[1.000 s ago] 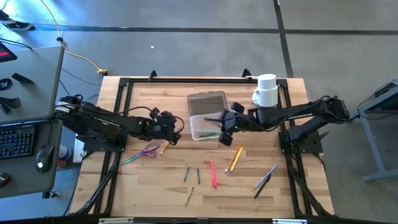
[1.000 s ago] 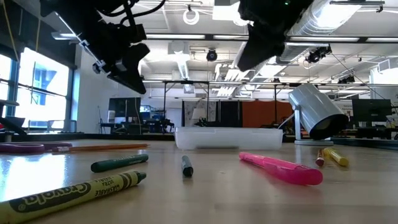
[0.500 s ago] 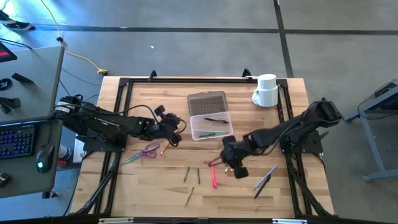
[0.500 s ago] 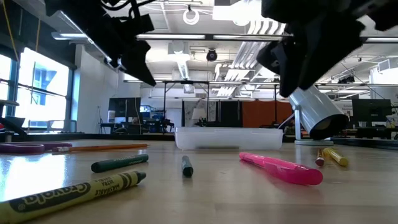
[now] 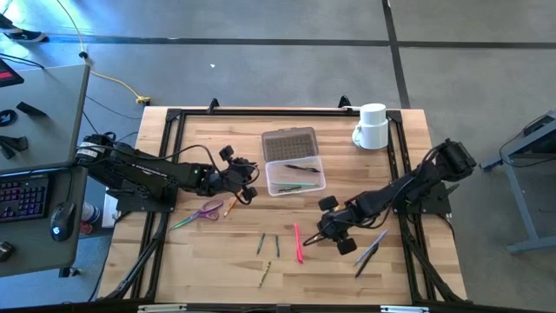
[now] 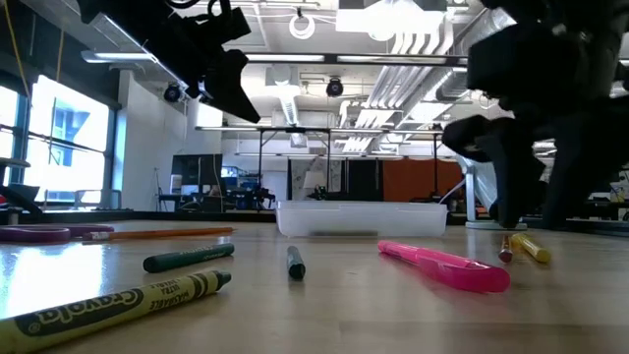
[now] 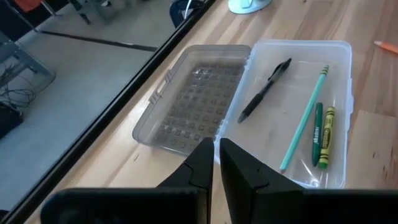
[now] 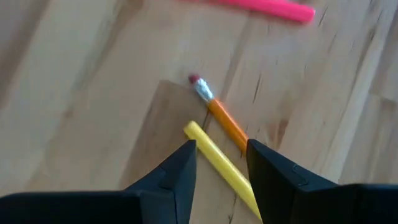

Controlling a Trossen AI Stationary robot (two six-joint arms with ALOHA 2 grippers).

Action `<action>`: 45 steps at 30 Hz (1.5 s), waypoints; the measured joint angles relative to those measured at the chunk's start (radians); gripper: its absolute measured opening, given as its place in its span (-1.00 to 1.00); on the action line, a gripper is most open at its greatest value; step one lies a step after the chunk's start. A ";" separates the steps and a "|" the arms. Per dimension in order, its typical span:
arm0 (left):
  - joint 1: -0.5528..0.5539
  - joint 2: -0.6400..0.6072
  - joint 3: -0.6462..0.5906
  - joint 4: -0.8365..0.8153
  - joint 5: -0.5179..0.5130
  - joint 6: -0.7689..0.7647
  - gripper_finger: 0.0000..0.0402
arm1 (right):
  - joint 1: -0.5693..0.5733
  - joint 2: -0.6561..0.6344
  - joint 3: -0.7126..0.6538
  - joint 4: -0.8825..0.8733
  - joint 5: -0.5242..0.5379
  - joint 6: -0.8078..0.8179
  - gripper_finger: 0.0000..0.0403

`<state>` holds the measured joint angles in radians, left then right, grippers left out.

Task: Pick & place school supplies into a supply box
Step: Put the right orange pencil into the gray supply box

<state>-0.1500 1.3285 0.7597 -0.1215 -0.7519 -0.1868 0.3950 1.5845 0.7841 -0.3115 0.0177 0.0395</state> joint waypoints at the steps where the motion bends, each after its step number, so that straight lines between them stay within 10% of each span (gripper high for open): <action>1: 0.000 0.000 0.000 0.000 -0.001 -0.001 -0.69 | 0.000 0.000 -0.017 0.021 0.005 -0.007 -0.37; 31: -0.001 -0.001 0.000 -0.003 0.030 -0.167 -0.69 | -0.158 0.003 -0.344 0.674 -0.031 -0.143 -0.37; 45: -0.001 -0.001 0.000 -0.012 0.030 -0.162 -0.69 | -0.232 0.024 -0.342 0.675 0.040 0.001 -0.40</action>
<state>-0.1505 1.3277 0.7601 -0.1333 -0.7216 -0.3489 0.1633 1.6085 0.4421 0.3635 0.0582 0.0403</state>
